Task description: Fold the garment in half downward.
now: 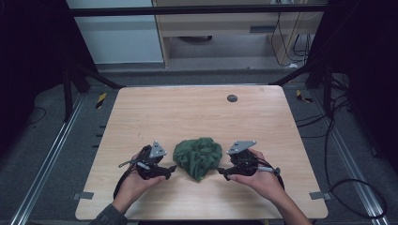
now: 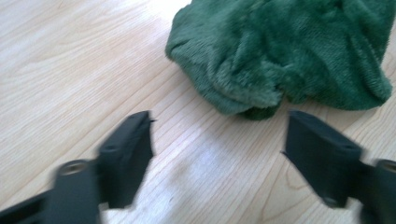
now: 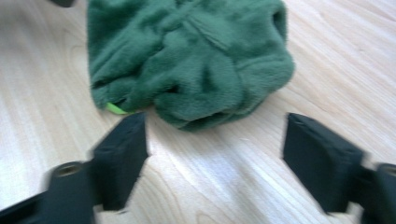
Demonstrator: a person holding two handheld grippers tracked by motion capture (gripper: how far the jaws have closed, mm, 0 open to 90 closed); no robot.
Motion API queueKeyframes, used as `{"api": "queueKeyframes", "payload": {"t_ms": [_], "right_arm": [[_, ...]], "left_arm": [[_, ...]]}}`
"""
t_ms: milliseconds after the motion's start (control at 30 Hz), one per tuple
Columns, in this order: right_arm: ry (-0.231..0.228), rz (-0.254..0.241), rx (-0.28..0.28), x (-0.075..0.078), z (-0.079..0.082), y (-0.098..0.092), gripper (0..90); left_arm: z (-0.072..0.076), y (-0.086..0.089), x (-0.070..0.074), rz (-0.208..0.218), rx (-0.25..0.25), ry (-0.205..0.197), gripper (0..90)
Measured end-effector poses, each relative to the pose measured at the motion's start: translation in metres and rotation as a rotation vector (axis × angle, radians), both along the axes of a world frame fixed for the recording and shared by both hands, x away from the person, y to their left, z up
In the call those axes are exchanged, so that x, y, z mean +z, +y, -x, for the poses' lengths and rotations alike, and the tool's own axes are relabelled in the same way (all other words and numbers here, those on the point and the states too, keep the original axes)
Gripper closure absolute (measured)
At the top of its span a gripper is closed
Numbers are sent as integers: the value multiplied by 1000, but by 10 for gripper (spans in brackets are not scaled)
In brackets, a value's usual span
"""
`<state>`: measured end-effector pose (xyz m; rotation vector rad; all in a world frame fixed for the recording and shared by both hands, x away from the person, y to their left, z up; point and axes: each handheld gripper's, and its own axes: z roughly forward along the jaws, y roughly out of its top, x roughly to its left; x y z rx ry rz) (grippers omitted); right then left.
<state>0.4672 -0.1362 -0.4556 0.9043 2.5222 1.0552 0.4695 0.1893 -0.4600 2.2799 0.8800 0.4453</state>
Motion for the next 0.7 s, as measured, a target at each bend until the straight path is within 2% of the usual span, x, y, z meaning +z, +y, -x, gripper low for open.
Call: {"api": "queueKeyframes", "payload": {"t_ms": [67, 200, 533, 600, 700], "right_arm": [[-18, -4, -25, 1, 0, -3, 114], [-26, -13, -51, 4, 2, -8, 73], [-18, -27, -51, -1, 6, -29, 59], [-9, -35, -68, -5, 5, -39, 64], [-2, -25, -84, -8, 4, -45, 75]], "left_arm": [[0, 5, 1, 8, 10, 7, 121], [1, 16, 3, 10, 8, 11, 88], [-1, 43, -3, -2, 24, 26, 68], [-2, 49, -5, -7, 30, 32, 68], [-4, 56, -7, -12, 45, 32, 68]]}}
